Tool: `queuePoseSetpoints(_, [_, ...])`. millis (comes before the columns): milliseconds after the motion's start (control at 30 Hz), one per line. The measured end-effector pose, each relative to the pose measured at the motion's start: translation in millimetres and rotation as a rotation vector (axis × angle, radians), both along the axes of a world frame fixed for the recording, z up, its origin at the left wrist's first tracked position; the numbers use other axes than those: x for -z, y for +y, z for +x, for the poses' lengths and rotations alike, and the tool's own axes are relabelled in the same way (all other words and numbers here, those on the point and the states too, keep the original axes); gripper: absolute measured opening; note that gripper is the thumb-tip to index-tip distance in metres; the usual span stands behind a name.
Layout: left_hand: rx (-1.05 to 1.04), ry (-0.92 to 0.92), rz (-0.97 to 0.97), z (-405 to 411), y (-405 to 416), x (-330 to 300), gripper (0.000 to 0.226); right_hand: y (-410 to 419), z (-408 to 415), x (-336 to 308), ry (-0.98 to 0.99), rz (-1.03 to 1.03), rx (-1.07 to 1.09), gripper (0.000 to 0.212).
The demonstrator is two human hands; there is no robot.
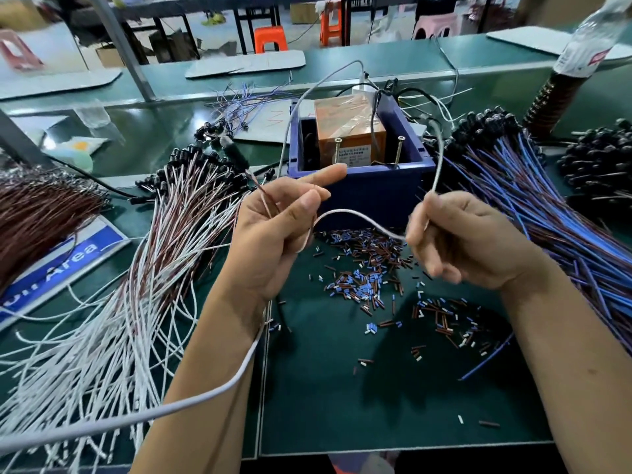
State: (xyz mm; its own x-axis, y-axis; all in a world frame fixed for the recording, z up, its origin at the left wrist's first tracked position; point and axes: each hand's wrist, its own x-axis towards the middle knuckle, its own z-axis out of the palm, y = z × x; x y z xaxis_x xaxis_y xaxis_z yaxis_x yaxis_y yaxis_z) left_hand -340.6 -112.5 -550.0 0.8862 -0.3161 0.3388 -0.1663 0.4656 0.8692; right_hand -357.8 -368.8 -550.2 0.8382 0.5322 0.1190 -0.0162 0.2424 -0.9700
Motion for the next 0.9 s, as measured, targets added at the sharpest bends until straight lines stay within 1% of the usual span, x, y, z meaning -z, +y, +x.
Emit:
queuePoseSetpoints(100, [0.085, 0.043, 0.092, -2.4, -3.2, 0.7, 0.028, 12.3, -1.8, 6.2, 0.066, -0.113, -0.167, 0.044])
queuePoseSetpoints(200, [0.121, 0.081, 0.176, -5.2, -9.7, 4.2, 0.021, 30.1, -1.4, 11.5, 0.095, -0.215, -0.252, 0.043])
queuePoseSetpoints(300, [0.128, 0.112, 0.216, -5.2, -15.0, 8.4, 0.018, 38.5, -0.4, 17.1, 0.123, -0.25, -0.295, 0.042])
queuePoseSetpoints(367, [0.137, 0.097, 0.252, -4.5, -16.4, 11.0, 0.015, 40.2, -0.3, 20.1, 0.135, -0.263, -0.309, 0.038])
queuePoseSetpoints(433, [0.159, 0.096, 0.257, -3.7, -16.4, 11.6, 0.017, 38.9, -0.3, 21.2, 0.121, -0.275, -0.318, 0.036])
queuePoseSetpoints(500, [0.192, 0.137, 0.219, -2.2, -15.0, 11.5, 0.02, 32.9, 0.6, 19.7, 0.082, -0.289, -0.269, 0.035])
queuePoseSetpoints(600, [0.277, 0.196, 0.155, -0.7, -11.9, 11.7, 0.027, 22.9, 5.3, 16.2, 0.054, -0.213, -0.081, 0.032])
queuePoseSetpoints(667, [0.313, 0.196, 0.207, -0.1, -10.0, 11.3, 0.025, 22.6, 9.3, 16.6, 0.042, -0.11, 0.036, 0.037])
queuePoseSetpoints(733, [0.334, 0.223, 0.271, 0.1, -9.7, 11.3, 0.022, 25.1, 12.0, 18.2, 0.041, -0.015, 0.13, 0.038])
queuePoseSetpoints(800, [0.354, 0.285, 0.304, -0.5, -10.5, 12.1, 0.022, 27.3, 12.7, 19.9, 0.026, 0.013, 0.188, 0.032])
queuePoseSetpoints(900, [0.367, 0.356, 0.312, -1.0, -12.3, 12.9, 0.025, 28.8, 12.0, 21.3, -0.024, 0.005, 0.203, 0.021])
